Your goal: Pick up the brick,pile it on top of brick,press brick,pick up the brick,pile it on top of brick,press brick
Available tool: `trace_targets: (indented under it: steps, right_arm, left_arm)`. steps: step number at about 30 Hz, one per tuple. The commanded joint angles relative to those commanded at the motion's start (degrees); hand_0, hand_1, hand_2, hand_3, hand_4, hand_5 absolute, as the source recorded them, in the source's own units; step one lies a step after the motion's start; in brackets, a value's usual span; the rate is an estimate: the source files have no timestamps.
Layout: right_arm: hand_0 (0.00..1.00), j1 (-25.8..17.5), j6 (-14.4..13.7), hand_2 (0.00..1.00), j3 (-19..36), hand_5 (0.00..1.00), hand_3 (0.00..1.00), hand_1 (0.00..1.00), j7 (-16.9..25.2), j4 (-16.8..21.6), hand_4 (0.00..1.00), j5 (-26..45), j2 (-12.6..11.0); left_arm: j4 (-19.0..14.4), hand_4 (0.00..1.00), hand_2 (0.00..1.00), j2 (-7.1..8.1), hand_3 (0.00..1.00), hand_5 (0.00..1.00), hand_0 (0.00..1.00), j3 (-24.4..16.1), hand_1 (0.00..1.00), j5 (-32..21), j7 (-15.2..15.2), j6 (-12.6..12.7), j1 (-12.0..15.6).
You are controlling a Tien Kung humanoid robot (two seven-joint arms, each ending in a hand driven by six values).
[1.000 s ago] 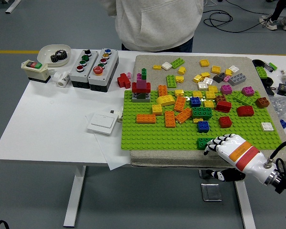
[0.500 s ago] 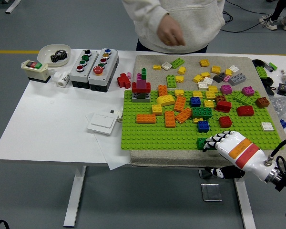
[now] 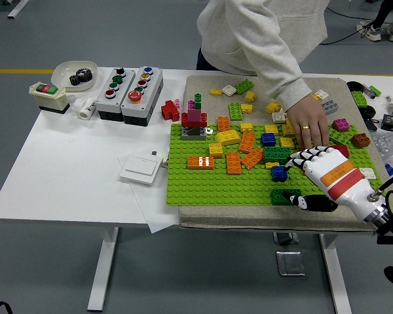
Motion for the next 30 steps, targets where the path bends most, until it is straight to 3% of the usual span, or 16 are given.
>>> trace_targets:
  steps: [4, 9, 30]
  right_arm:
    - [0.480, 1.98, 0.08, 0.684, 0.13, 0.442, 0.598, 0.599, -2.76, -3.85, 0.799, -1.27, 0.38]
    - [0.481, 3.13, 0.94, 0.684, 0.28, 0.440, 0.598, 0.599, -3.06, -7.52, 0.798, -1.41, 0.52]
    - [0.487, 5.89, 3.81, 0.686, -0.78, 0.435, 0.602, 0.606, -2.54, -14.45, 0.796, 0.87, 1.73]
  left_arm:
    - [0.00, 0.671, 0.736, 0.03, 0.587, 0.662, 0.679, 0.01, 0.703, -0.07, 0.02, 0.01, 0.04]
    - [0.01, 0.671, 0.736, 0.06, 0.587, 0.661, 0.679, -0.02, 0.703, -0.08, 0.04, 0.02, 0.07]
    - [-0.13, 0.673, 0.736, 0.03, 0.588, 0.663, 0.679, 0.07, 0.706, -0.30, 0.10, -0.04, -0.14]
